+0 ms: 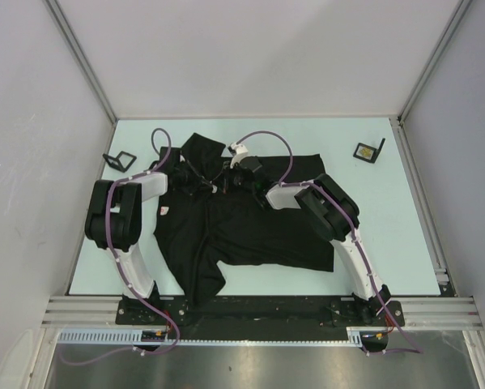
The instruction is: Remove the brooch from the garment
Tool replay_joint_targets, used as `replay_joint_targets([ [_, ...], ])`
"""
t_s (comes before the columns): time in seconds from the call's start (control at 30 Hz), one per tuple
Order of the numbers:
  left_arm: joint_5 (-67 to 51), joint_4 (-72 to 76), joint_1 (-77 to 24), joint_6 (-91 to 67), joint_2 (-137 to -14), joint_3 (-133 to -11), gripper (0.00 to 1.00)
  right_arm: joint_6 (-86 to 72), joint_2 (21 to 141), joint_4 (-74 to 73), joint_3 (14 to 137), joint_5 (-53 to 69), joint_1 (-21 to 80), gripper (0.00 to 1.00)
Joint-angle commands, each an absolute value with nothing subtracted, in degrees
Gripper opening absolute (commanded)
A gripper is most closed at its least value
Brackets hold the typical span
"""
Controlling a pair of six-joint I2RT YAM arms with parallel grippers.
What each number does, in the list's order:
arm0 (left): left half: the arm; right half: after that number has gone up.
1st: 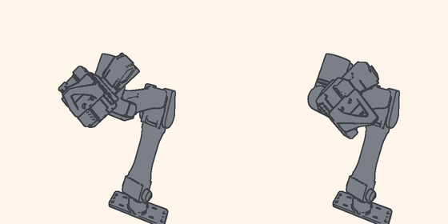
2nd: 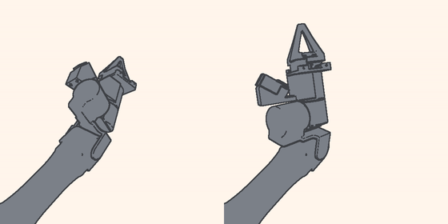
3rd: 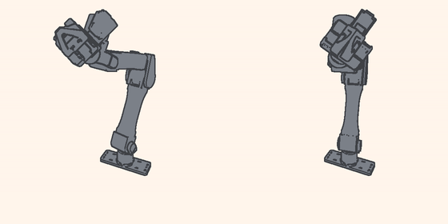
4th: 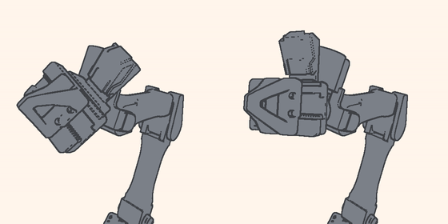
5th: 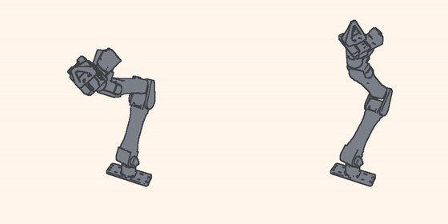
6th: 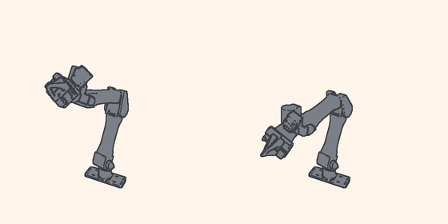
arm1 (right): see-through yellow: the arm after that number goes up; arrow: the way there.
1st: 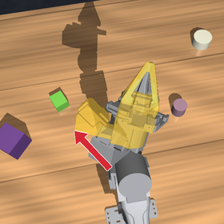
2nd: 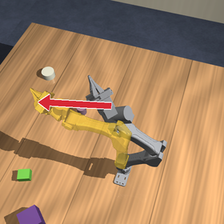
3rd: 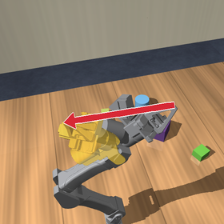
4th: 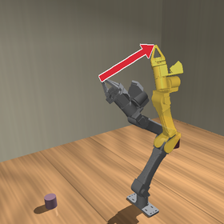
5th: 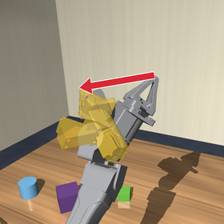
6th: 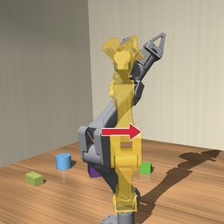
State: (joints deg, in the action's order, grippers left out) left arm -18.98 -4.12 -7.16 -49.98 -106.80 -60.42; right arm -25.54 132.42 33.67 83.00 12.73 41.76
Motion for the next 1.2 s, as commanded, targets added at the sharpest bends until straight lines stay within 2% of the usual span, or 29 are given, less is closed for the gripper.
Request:
replay_joint_targets([
  [0.0, -9.1, -9.5, -5.6, -45.4, -107.8, -60.9, 0.05, -24.6, 127.0, 37.4, 84.4, 13.5, 42.2, 0.0],
  [0.1, -8.2, -10.8, -5.6, -44.5, -108.0, -61.7, 0.04, -24.6, 127.1, 36.9, 84.7, 13.5, 42.4, 0.0],
  [0.13, -7.3, -11.8, -5.7, -44.2, -108.1, -62.4, 0.0, -24.8, 127.1, 36.8, 84.9, 13.6, 42.4, 0.0],
  [0.43, -7.1, -11.9, -6.0, -41.6, -107.4, -61.7, 0.0, -25.0, 127.4, 32.4, 87.2, 13.6, 42.2, 0.0],
  [0.57, -9.0, -10.3, -6.0, -40.5, -107.8, -61.7, 0.05, -22.0, 127.8, 24.5, 90.1, 11.3, 42.8, 0.0],
  [0.83, -10.3, -8.3, -6.0, -40.9, -107.1, -60.6, 0.05, -21.1, 128.7, 18.2, 92.7, 12.1, 43.1, 0.15],
  [1.03, -10.0, -8.2, -6.0, -40.7, -106.8, -60.8, 0.05, -20.8, 128.7, 17.6, 92.7, 12.1, 43.2, 0.16],
  [1.17, -10.6, -7.2, -6.0, -41.0, -106.9, -60.6, 0.06, -20.8, 129.0, 17.1, 93.2, 12.8, 43.0, 0.27],
])
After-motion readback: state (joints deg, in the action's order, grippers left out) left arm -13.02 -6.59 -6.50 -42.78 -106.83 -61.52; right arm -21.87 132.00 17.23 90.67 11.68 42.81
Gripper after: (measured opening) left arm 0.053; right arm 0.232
